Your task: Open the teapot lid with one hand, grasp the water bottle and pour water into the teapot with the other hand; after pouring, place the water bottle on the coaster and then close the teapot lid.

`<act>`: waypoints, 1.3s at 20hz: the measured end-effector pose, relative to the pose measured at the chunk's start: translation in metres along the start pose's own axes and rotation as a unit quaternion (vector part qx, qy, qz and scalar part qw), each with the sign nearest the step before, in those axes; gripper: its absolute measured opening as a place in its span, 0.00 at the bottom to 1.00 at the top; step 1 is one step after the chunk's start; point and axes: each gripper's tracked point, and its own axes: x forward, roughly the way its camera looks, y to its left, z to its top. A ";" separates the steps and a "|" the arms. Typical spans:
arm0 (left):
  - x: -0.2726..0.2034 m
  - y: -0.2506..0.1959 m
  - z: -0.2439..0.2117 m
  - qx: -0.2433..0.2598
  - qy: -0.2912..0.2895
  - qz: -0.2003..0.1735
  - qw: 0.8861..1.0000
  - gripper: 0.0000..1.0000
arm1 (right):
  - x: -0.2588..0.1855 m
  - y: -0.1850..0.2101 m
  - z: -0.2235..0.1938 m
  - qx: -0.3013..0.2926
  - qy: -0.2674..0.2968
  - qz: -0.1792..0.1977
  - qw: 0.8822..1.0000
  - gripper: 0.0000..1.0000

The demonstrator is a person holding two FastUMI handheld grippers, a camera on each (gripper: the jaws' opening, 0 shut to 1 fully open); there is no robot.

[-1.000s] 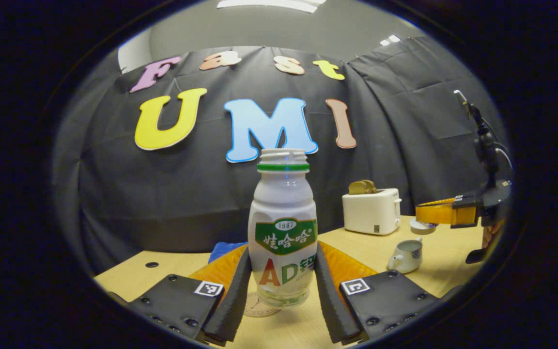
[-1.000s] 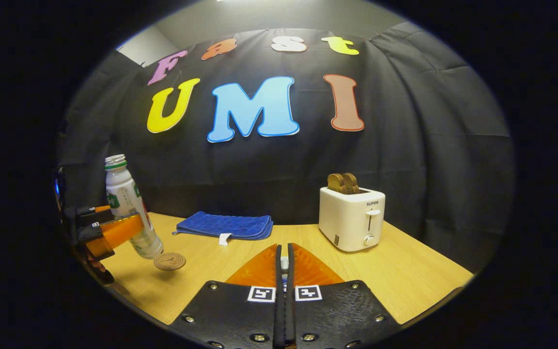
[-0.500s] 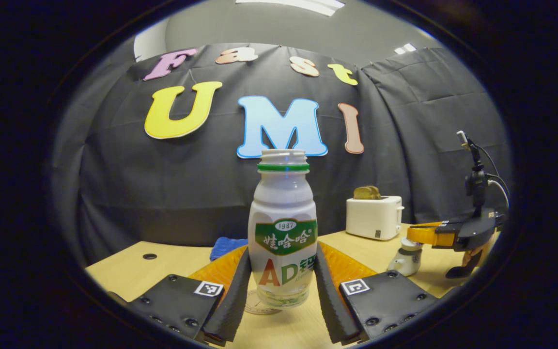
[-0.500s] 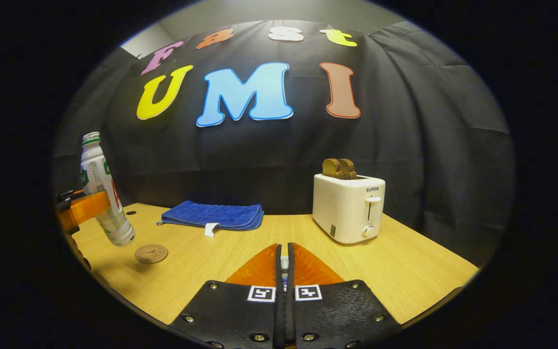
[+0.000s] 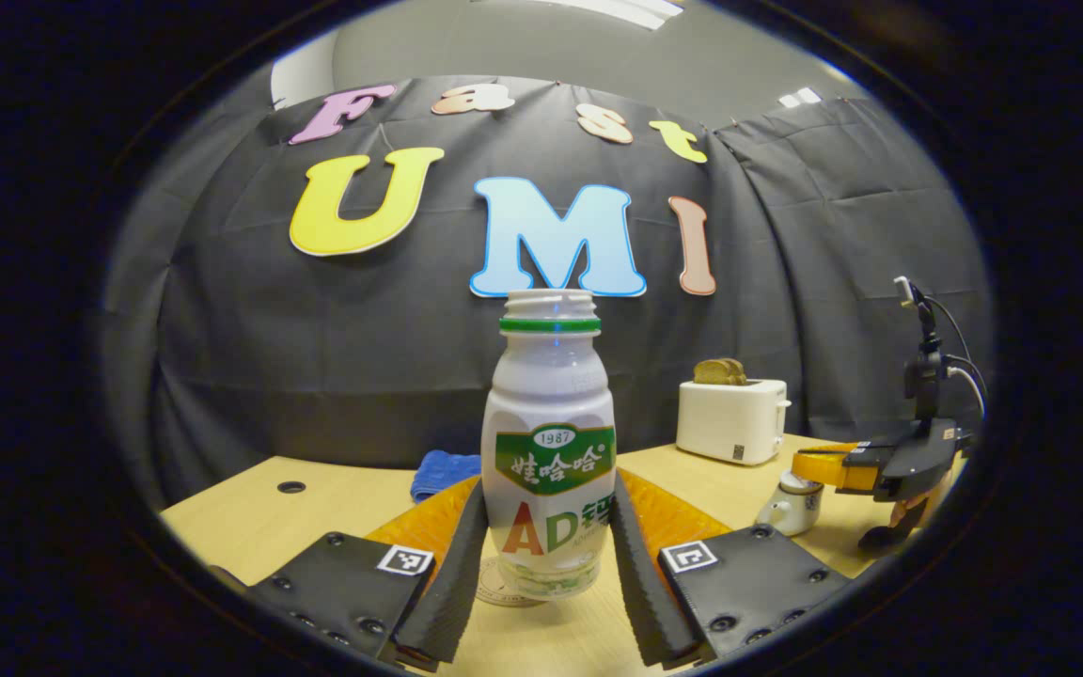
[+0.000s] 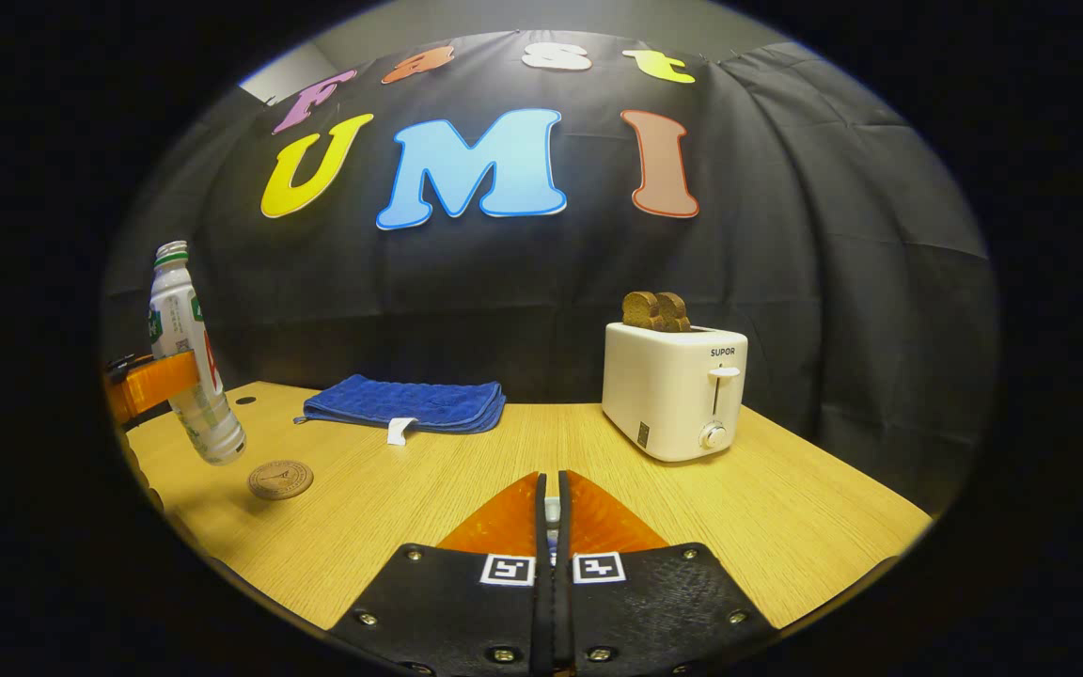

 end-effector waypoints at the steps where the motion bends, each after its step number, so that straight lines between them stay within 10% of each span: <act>1: 0.001 0.002 -0.002 -0.004 0.003 0.002 1.000 0.73 | 0.000 0.001 -0.002 0.001 0.003 0.000 1.000 0.01; 15: 0.018 0.026 -0.006 0.001 0.030 0.034 0.999 0.75 | -0.087 0.005 0.060 -0.002 -0.139 -0.016 0.990 0.51; 26: 0.057 0.038 -0.046 0.000 0.076 0.034 0.997 0.77 | -0.111 0.036 0.049 -0.023 -0.163 -0.002 0.986 0.61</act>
